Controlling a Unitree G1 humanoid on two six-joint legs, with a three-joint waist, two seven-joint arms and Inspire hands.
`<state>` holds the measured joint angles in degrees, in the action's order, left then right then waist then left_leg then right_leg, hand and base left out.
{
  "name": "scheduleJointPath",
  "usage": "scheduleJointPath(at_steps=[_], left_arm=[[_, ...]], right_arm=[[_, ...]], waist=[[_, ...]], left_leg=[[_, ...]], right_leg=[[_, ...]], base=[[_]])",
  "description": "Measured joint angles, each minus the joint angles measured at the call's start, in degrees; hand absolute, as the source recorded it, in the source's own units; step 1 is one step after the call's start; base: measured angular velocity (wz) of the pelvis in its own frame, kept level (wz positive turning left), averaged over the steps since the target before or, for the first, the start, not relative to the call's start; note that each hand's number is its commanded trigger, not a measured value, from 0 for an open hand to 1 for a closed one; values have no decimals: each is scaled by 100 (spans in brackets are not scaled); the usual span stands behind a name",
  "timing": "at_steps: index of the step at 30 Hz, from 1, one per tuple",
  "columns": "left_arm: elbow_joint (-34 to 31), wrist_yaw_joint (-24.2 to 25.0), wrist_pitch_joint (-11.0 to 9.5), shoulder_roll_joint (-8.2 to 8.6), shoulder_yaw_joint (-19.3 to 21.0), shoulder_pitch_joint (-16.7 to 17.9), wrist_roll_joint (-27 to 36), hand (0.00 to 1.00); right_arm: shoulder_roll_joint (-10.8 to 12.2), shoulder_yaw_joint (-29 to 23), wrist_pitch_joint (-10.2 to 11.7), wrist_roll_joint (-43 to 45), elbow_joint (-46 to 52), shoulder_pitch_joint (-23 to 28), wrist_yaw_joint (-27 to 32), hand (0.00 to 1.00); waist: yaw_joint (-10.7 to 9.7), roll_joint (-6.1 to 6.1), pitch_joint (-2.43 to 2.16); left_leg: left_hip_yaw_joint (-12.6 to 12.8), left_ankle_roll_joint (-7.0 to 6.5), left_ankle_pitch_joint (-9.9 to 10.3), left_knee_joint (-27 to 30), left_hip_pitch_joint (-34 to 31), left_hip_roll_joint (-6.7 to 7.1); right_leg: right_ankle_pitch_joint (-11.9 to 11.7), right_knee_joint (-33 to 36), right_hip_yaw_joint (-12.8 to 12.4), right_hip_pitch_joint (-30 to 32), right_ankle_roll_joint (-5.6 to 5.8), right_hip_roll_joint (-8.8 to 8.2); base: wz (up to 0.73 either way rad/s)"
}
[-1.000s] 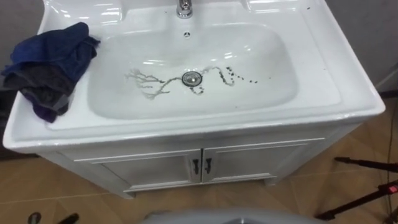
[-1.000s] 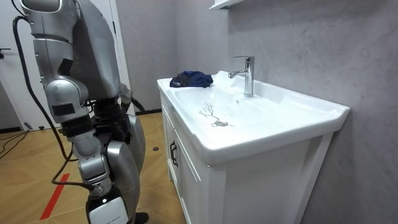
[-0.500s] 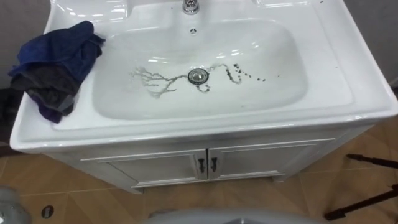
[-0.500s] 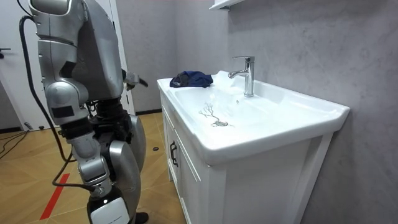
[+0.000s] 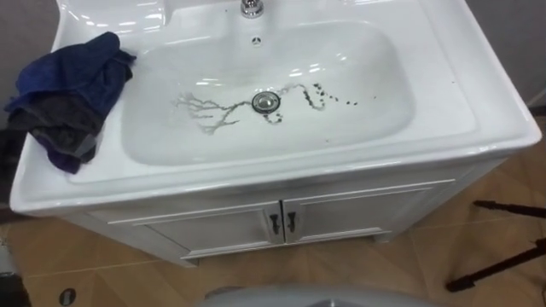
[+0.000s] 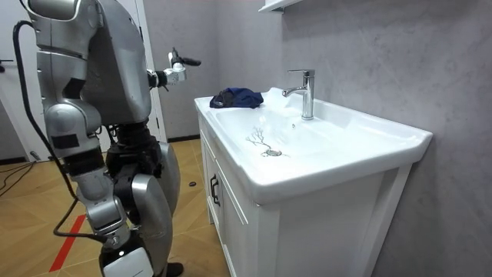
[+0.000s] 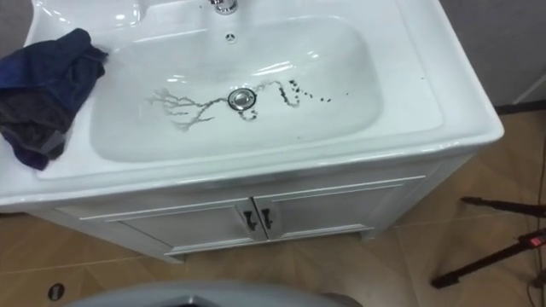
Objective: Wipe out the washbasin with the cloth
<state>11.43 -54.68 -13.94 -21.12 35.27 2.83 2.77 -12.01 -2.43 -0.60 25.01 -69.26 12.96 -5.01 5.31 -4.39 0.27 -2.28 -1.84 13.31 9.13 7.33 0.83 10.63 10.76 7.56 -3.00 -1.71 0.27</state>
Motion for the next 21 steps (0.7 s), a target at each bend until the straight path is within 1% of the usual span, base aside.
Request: scheduleJointPath(at_steps=[1,2,3,4,6,8,10,11,12,13,15,18,20,21], left_arm=[[-30,23,0,0,-22,2,-73,0],[-67,30,0,-2,-124,2,-153,0],[-73,30,2,-1,-241,1,-305,0],[-77,40,2,-1,-292,1,-395,0],[-88,161,13,-1,-524,0,-707,0],[-100,267,19,3,-681,0,-874,0],[-122,378,28,3,-782,0,-1005,0],[-174,423,37,4,-893,0,-1005,0],[-211,460,46,4,-1021,0,-1008,0],[-220,491,58,4,-1088,0,-1028,0],[-223,561,130,7,-1429,0,-1195,0],[-205,696,156,21,-1848,0,-1252,0],[-198,775,184,25,-1986,0,-1268,0],[-154,810,190,40,-2021,0,-1379,0]], right_arm=[[-12,0,0,-2,2,0,-18,0],[-24,2,-3,-1,2,0,-32,0],[-22,4,-2,-8,-4,-4,-60,0],[-19,6,0,-17,-7,-8,-87,0],[-17,7,-3,-17,-16,-9,-151,0],[-15,10,-8,-16,-72,-17,-166,0],[-7,13,-10,-22,-94,-18,-205,0],[-7,27,-8,-68,-150,-37,-207,0],[-7,31,-6,-115,-220,-74,-213,0],[-6,32,-9,-117,-221,-76,-216,0],[-14,74,-22,-123,-221,-76,-223,0],[-11,124,-25,-122,-221,-89,-250,0],[-12,127,-29,-118,-221,-96,-271,0],[-11,133,-35,-119,-237,-96,-272,0]], waist=[[-32,-4,5],[-100,-4,21],[-165,-4,21],[-190,1,17],[-216,46,-7],[-238,69,-8],[-259,84,1],[-310,123,-1],[-379,134,10],[-406,145,10],[-528,160,18],[-628,153,26],[-679,139,39],[-688,131,44]], left_leg=[[-1,0,0,-1,-4,-1],[-5,0,0,-19,1,-4],[-5,0,0,-31,4,-9],[-3,0,0,-32,4,-11],[43,1,-1,-32,15,-13],[52,2,-1,-33,35,-12],[50,2,-1,-36,46,-13],[39,2,-1,-38,47,-14],[37,2,-1,-43,41,-13],[36,2,-1,-43,40,-12],[36,2,-1,-42,46,-11],[38,2,-1,-43,63,-11],[53,2,-1,-50,86,-15],[55,2,-1,-51,102,-18]], right_leg=[[0,-2,-6,2,0,0],[0,-5,-3,2,0,3],[1,0,-9,-1,-1,11],[1,2,-14,-3,-2,15],[-2,-1,-116,0,-6,40],[-3,-6,-182,-3,-6,48],[-7,-6,-257,-7,-5,79],[-9,-2,-271,-14,-5,80],[-9,-2,-267,-17,-5,79],[-10,-7,-260,-18,-4,81],[-15,-14,-261,-25,3,83],[-28,-12,-284,-30,6,83],[-36,-7,-298,-33,3,84],[-44,-4,-318,-34,-1,86]], base=[[0],[0],[0],[-5],[-14],[-17],[-20],[-14],[-3],[3],[0],[-4],[-10],[-16]])
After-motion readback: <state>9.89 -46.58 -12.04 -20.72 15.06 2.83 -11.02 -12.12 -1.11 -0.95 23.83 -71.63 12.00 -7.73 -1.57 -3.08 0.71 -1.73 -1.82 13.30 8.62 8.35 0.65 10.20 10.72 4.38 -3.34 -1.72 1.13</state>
